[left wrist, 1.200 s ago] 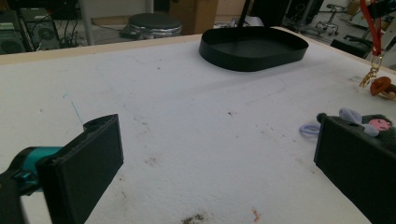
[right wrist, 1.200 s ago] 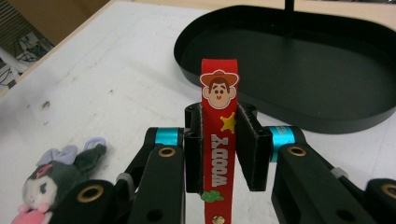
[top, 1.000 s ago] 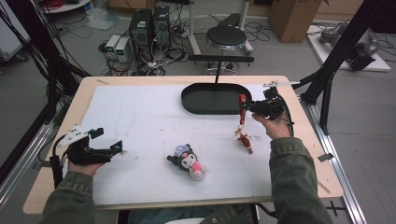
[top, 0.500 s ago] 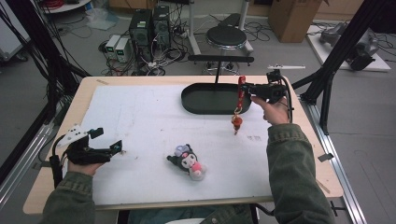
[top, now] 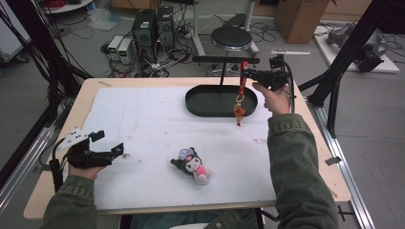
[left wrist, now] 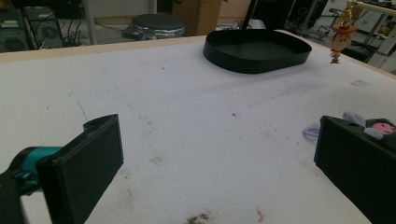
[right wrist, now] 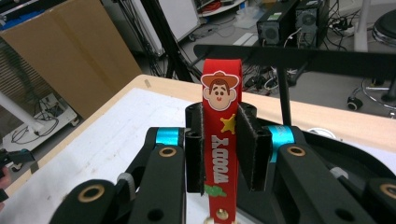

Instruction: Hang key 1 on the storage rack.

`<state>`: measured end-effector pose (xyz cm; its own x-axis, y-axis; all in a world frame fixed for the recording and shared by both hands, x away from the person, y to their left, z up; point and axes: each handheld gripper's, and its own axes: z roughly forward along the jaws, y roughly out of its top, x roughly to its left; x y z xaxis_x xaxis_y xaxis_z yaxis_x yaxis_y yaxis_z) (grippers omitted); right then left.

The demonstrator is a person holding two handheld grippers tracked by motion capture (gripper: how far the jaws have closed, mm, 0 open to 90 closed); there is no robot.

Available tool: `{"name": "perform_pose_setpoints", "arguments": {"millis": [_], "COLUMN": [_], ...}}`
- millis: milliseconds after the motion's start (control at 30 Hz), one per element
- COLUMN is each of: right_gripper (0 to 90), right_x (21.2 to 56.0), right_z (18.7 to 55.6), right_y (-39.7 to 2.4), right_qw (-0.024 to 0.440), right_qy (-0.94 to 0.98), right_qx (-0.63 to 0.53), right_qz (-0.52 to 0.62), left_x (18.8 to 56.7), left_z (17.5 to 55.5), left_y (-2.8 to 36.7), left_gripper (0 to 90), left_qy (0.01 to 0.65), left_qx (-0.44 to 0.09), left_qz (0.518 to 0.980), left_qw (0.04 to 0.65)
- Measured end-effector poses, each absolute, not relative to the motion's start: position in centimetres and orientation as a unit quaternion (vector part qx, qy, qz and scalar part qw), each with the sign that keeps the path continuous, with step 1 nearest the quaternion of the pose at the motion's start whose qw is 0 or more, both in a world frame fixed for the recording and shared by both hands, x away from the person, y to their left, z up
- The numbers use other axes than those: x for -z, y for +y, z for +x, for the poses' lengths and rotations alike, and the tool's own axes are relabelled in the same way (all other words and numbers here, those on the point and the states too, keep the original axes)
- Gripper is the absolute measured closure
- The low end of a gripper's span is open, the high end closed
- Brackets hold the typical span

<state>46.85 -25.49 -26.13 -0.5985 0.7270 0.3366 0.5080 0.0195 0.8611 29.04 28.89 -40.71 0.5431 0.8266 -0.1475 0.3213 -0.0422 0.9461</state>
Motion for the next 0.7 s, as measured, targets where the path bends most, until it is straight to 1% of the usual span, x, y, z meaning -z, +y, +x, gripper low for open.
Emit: {"name": "perform_pose_setpoints", "arguments": {"millis": [133, 300, 500, 600, 700], "right_gripper": [74.4, 74.5, 74.5, 74.5, 74.5], "right_x": [25.7, 25.5, 24.9, 24.3, 24.0], "right_z": [47.5, 48.0, 49.9, 50.4, 50.8], "right_y": [-25.1, -24.6, -22.7, -21.7, -21.3], "right_qw": [0.110, 0.107, 0.107, 0.124, 0.122], "right_qy": [0.702, 0.691, 0.689, 0.690, 0.690], "right_qx": [-0.551, -0.558, -0.552, -0.556, -0.557], "right_qz": [0.438, 0.446, 0.457, 0.446, 0.446], "left_x": [40.7, 40.8, 40.9, 41.0, 41.0], "left_z": [28.9, 29.0, 28.6, 28.6, 28.7], "left_y": [28.9, 29.1, 29.5, 29.7, 29.7], "left_gripper": [1.7, 1.7, 1.7, 1.7, 1.7], "left_qy": [0.422, 0.428, 0.438, 0.442, 0.442], "left_qx": [-0.237, -0.241, -0.246, -0.247, -0.247], "left_qz": [0.681, 0.679, 0.676, 0.674, 0.675], "left_qw": [0.549, 0.545, 0.539, 0.537, 0.536]}}
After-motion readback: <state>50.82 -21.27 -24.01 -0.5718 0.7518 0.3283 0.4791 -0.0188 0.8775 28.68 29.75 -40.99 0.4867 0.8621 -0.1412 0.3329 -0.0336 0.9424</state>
